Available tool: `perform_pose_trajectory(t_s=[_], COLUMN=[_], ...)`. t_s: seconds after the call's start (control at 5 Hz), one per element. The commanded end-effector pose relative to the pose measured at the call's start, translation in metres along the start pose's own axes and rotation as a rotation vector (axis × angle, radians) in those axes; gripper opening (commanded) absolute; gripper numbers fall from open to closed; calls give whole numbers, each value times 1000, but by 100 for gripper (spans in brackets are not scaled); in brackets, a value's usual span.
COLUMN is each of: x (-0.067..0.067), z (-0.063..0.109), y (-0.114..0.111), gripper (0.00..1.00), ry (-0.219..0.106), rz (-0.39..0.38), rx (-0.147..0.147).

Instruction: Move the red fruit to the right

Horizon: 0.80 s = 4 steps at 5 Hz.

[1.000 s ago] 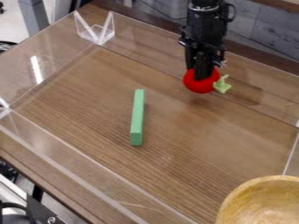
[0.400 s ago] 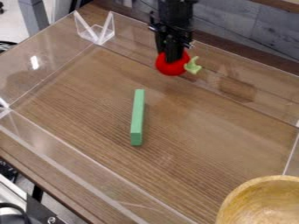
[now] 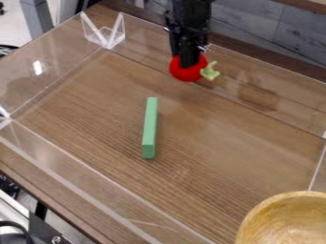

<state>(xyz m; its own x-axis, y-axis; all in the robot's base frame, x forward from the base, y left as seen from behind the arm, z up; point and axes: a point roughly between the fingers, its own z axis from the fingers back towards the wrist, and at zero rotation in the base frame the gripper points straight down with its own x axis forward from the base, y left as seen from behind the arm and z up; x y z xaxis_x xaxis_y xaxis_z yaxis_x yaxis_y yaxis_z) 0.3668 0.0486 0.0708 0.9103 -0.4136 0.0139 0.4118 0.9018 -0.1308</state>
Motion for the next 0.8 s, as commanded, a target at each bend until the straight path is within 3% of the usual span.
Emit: perform_pose_trajectory(t_s=[0.0, 0.4, 0.6], x=[7, -3, -6], z=[17, 5, 7], y=[10, 24, 23], gripper=[0, 0, 0], ry=[-60, -74, -87], rz=[9, 111, 164], rx=[37, 23, 16])
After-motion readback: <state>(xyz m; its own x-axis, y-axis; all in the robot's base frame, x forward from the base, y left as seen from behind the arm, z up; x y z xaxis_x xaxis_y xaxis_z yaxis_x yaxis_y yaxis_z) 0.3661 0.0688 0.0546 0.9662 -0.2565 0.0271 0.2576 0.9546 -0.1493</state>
